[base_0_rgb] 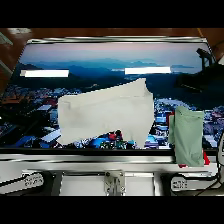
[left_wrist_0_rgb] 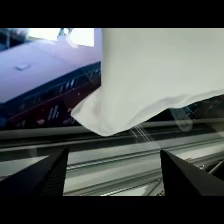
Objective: Fold the shirts.
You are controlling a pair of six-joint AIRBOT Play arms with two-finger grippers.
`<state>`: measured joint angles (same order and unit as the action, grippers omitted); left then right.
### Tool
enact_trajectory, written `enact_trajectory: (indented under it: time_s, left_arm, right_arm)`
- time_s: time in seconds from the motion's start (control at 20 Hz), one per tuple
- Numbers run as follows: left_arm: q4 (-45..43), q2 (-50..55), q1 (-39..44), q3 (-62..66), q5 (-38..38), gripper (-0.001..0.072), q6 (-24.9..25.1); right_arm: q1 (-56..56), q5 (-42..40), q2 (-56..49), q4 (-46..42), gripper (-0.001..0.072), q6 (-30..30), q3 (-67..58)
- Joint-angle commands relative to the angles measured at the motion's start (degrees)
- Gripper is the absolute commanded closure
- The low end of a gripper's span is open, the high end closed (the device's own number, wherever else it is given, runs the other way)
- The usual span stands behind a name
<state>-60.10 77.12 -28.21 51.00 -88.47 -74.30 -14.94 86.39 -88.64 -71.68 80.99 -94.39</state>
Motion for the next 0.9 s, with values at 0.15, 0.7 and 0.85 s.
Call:
enact_trajectory:
  time_s: [0.15, 0.7, 0.85]
  left_arm:
    - [2.3, -0.4, -1.8, -16.0, 6.8, 0.0141, 4.7]
    - [5.4, -0.4, -1.7, -17.1, 18.6, 0.0277, 4.9]
    - [7.6, -0.4, -1.7, -17.1, 20.0, 0.0292, 5.3]
  right_arm:
    - [-3.4, 4.8, 0.7, 4.3, 0.0017, -0.8, 4.2]
    - [-3.4, 4.8, 0.7, 4.8, 0.0017, -0.4, 4.4]
    - [-3.4, 5.2, 0.7, 4.9, 0.0017, -0.2, 4.4]
